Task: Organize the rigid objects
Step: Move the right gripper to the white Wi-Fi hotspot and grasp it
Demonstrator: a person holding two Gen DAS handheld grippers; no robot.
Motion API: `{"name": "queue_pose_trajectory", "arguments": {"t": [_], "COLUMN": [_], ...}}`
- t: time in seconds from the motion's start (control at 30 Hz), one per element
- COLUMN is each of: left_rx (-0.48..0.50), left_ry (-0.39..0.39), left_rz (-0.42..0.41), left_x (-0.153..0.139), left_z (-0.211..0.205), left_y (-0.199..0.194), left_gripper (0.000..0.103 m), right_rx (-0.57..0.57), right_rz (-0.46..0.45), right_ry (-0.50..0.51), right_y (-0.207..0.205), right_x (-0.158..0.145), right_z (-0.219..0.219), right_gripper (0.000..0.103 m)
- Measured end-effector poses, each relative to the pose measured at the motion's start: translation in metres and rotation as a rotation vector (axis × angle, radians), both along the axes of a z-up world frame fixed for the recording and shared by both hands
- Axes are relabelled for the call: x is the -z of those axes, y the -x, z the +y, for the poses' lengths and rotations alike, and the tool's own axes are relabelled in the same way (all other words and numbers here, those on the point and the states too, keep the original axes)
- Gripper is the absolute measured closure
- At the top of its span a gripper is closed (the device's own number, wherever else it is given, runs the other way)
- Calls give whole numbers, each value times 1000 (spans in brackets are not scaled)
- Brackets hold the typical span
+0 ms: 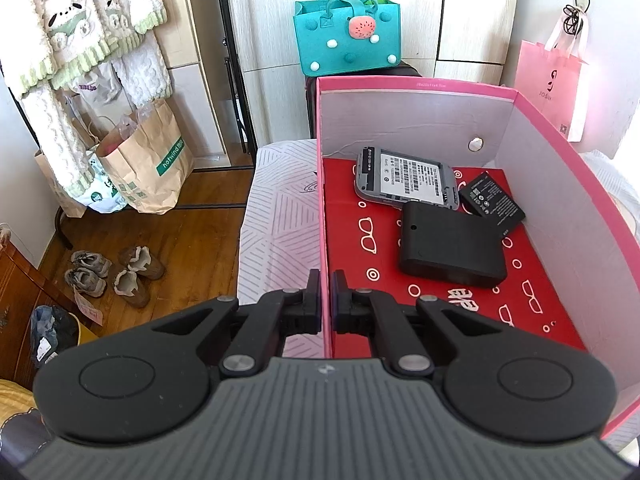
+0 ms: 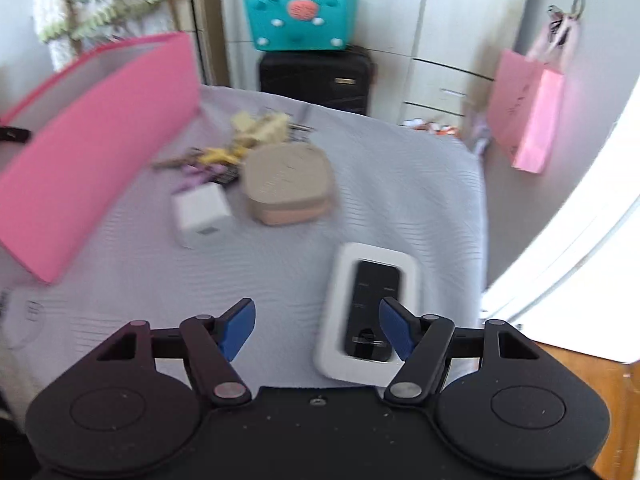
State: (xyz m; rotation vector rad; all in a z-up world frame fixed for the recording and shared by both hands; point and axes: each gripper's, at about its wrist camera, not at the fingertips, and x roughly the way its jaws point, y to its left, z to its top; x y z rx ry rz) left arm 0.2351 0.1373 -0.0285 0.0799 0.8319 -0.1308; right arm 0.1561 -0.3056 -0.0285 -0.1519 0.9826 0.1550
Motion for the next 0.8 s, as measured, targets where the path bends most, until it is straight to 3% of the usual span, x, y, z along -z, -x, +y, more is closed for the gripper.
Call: {"name": "queue_pose_trajectory", "arguments": {"t": [0.37,0.47,0.8], "left_rx": [2,2,2], "left_ry": [-1,-2,-3], "left_rz": [1,1,1], "left_x": [0,0,0], "left_z": [0,0,1], "left_y": [1,0,1], "left_gripper": [99,99,99], "right_rx": [110,100,31], "right_rz": [29,20,27], "right_ry": [-52,-73,-68], "right_y": [-18,-20,-24], "right_x": [24,27,25], "right_z": [-29,-28,-3], "right_gripper": [32,38,38]}}
